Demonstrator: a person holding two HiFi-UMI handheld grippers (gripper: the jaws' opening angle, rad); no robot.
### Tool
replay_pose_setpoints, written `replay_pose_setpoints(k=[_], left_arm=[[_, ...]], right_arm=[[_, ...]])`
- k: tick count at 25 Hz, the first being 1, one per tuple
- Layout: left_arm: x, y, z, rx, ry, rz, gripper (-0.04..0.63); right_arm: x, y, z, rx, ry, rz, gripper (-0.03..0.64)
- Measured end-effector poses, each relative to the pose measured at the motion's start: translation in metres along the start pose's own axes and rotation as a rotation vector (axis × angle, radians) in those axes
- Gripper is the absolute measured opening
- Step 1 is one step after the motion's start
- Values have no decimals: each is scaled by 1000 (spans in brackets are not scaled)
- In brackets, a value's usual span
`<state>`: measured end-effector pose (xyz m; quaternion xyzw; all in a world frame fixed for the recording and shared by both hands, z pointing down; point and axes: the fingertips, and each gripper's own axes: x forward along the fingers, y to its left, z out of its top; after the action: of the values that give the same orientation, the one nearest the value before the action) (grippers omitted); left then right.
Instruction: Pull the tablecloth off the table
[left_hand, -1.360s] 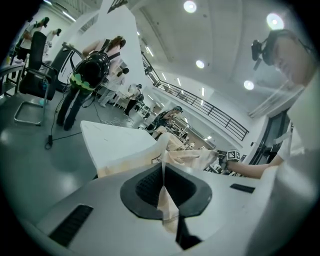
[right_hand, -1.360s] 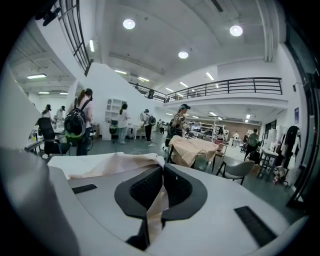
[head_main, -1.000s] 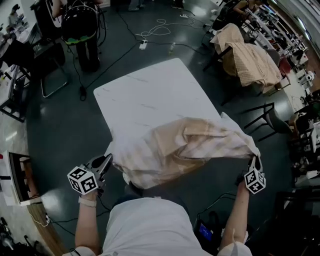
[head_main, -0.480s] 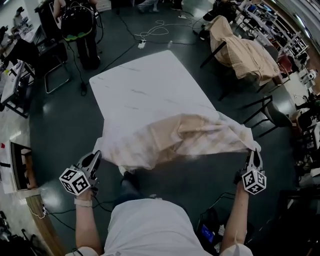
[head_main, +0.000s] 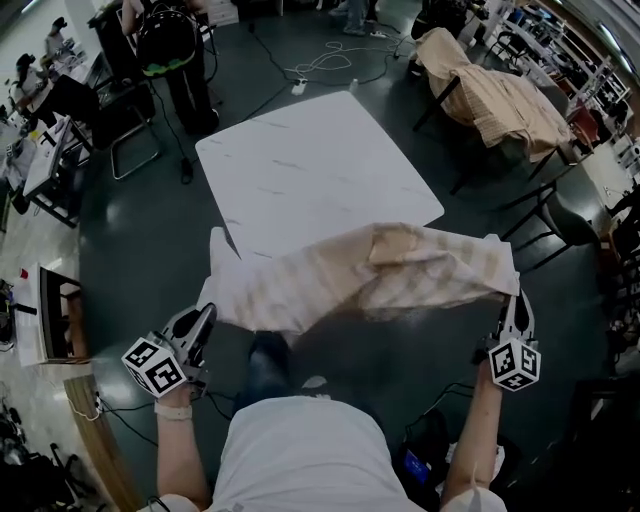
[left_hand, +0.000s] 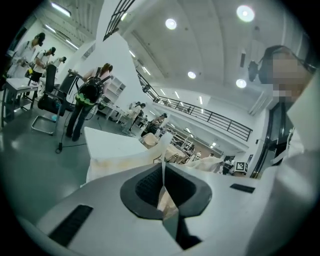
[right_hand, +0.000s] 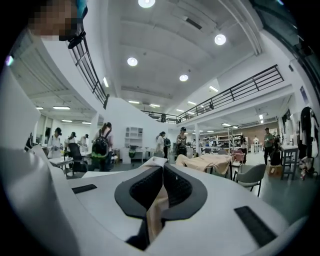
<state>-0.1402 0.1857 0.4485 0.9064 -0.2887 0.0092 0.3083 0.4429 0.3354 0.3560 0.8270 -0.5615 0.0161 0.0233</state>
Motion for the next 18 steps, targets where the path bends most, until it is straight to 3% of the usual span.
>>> replay_pose_setpoints(k=[11, 15, 18], left_arm=[[-18, -69, -5, 38, 59, -138, 11], [1, -66, -6, 93, 138, -151, 11], [22, -77, -6, 93, 182, -236, 11]], right_arm=[[-61, -9, 20, 38, -52, -31, 31], [-77, 1, 25, -3, -53, -54, 31], [-92, 7, 33, -19, -65, -90, 31]])
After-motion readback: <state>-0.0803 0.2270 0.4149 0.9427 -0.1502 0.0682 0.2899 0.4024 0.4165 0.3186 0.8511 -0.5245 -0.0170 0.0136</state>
